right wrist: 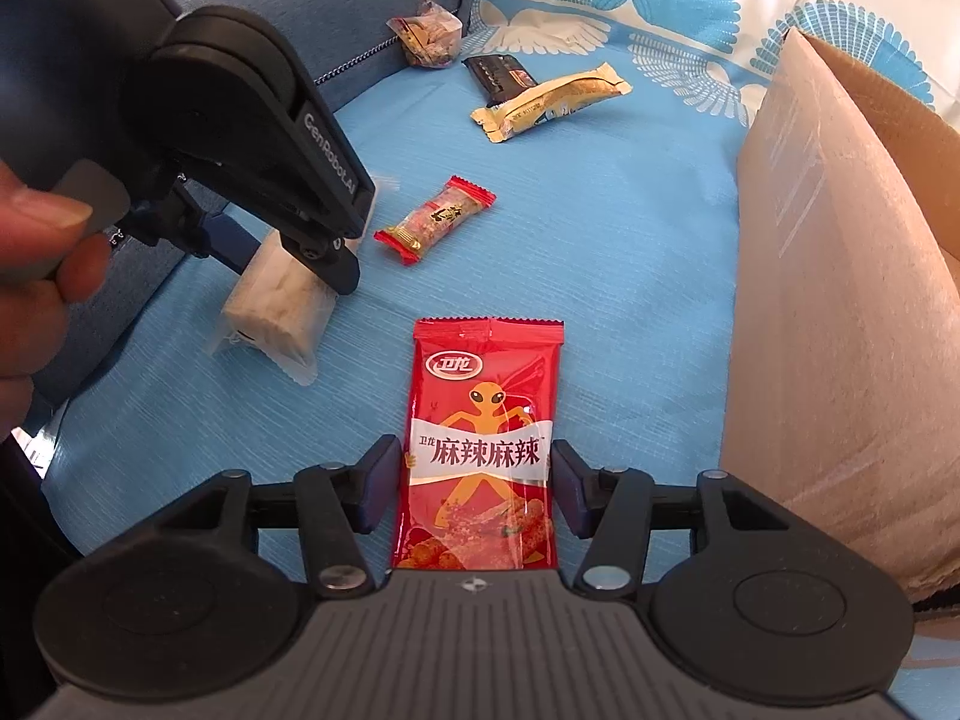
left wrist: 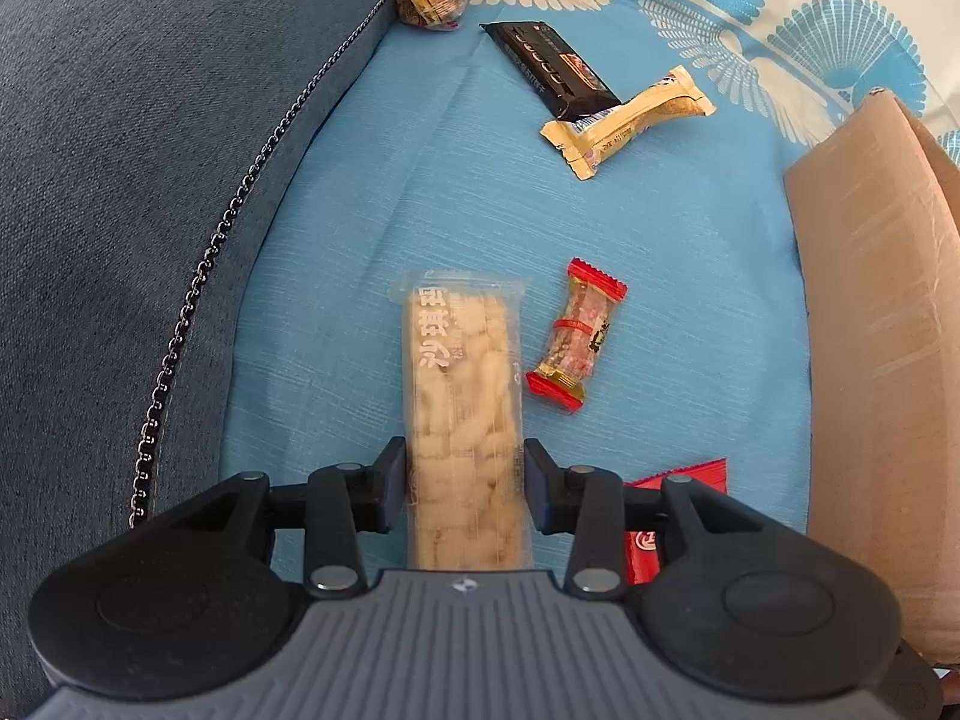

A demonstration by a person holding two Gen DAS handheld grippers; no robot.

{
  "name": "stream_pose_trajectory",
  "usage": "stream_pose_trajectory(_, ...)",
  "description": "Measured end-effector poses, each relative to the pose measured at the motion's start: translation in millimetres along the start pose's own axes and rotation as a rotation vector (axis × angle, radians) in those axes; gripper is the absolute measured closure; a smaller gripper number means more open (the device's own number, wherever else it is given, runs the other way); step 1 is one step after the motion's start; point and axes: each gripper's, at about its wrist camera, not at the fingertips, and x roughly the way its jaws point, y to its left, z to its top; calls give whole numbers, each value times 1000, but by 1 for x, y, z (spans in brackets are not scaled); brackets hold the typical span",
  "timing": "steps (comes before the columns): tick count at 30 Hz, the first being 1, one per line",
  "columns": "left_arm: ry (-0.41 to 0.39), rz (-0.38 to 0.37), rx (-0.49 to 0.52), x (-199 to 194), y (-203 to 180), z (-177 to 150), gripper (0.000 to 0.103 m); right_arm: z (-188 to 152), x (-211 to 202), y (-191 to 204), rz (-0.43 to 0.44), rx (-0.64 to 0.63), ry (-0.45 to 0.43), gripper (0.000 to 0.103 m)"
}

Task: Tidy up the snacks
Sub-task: 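Grasp the white peanut bar pack with the left tool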

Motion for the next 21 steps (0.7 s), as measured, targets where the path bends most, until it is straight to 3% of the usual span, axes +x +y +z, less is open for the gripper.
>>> stream_pose_trajectory(7,-2,8,11,1,-2,0,59,-2,-3,1,-3,-30,-13,53)
stream_pose_trajectory(21,-4,13,18,2,-2,-1,59,1,-10,3,-13,-52,-66,55)
